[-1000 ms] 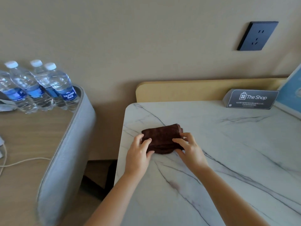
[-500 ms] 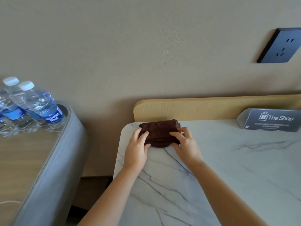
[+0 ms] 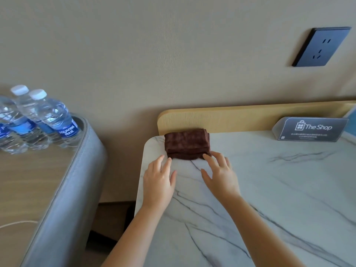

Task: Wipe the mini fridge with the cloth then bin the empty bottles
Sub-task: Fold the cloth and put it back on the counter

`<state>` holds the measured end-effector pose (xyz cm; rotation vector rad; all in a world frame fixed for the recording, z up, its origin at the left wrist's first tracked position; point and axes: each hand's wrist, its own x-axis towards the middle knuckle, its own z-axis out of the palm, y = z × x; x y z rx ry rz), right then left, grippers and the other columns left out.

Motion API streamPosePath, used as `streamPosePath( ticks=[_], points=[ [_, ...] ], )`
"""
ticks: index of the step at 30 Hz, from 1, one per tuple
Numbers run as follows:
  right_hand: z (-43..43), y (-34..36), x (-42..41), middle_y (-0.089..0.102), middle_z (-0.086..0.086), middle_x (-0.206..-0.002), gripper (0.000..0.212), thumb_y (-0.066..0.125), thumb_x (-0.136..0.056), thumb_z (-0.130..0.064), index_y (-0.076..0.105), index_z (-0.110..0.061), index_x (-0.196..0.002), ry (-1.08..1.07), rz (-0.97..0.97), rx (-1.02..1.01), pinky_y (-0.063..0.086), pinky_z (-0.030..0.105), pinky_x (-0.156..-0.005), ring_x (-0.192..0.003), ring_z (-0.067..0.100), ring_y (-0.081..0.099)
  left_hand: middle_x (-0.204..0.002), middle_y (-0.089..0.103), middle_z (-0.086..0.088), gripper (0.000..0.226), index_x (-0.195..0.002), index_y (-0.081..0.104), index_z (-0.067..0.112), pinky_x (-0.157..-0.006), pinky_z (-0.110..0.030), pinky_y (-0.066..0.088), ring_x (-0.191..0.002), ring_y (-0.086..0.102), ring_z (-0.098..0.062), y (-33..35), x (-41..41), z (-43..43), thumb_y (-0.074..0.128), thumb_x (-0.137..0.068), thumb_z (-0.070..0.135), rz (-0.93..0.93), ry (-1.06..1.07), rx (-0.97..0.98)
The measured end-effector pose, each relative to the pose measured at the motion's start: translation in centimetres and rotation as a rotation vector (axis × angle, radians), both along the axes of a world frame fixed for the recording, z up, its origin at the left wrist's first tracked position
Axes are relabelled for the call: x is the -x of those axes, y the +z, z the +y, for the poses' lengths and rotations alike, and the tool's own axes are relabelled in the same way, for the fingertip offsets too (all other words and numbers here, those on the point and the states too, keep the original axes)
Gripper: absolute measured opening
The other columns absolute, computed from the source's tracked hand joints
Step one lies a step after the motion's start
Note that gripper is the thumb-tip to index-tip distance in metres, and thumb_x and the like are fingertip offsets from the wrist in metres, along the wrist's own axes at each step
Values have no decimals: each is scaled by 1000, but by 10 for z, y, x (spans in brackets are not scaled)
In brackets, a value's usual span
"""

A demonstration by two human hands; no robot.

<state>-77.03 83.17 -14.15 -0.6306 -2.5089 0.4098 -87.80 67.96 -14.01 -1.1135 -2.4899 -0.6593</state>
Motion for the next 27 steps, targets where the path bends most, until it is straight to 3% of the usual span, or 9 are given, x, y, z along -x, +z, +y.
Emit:
streamPosePath(
  ticks=[4, 7, 10, 14, 18, 23, 27],
  points=[
    [-35, 7, -39, 65, 14, -103, 32, 77, -67, -12, 67, -7, -98, -14, 19, -63, 53, 42, -72, -87, 36, 63, -103, 65, -16, 29, -97, 68, 3, -70, -39, 51, -89, 63, -32, 5, -45, -30, 75, -70, 12, -5, 0, -19],
    [-62, 11, -71, 67, 11, -100, 24, 61, -75, -22, 69, -9, -94, -16, 32, -115, 52, 40, -76, -87, 31, 64, -102, 66, -14, 29, -98, 68, 4, -68, -37, 51, -88, 64, -30, 4, -82, -57, 74, -71, 13, -18, -10, -20],
    [-88, 15, -103, 68, 8, -100, 32, 48, -78, -30, 69, -11, -92, 2, 30, -118, 52, 39, -77, -89, 28, 63, -102, 66, -11, 28, -98, 69, 6, -70, -37, 51, -90, 64, -29, 6, -113, -83, 62, -76, 21, -39, -18, -3],
    [-121, 18, -150, 68, 7, -100, 25, 62, -72, -24, 69, -12, -93, -36, 21, -102, 51, 37, -78, -90, 26, 61, -100, 67, -12, 30, -97, 69, 5, -72, -37, 52, -90, 64, -29, 13, -149, -116, 57, -77, 23, -51, -42, -4],
    [-158, 22, -193, 68, 6, -101, 25, 62, -72, -22, 70, -12, -94, -102, 4, -93, 52, 37, -77, -90, 26, 62, -100, 66, -12, 38, -96, 69, 5, -72, -37, 52, -91, 64, -29, 20, -179, -151, 43, -82, 29, -75, -90, -7],
    [-215, 33, -248, 67, 7, -107, 25, 63, -77, -22, 69, -12, -99, -180, -71, -80, 52, 42, -80, -95, 29, 63, -105, 66, -13, 26, -101, 68, 4, -77, -39, 51, -96, 63, -29, 27, -218, -202, 63, -81, 19, -111, -156, -22],
    [-264, 43, -293, 67, 3, -109, 29, 56, -79, -28, 69, -16, -101, -242, -110, -63, 51, 42, -82, -98, 27, 62, -105, 66, -13, 32, -101, 68, 3, -78, -39, 51, -97, 63, -28, 29, -257, -243, 56, -79, 22, -162, -198, -72]
  ],
)
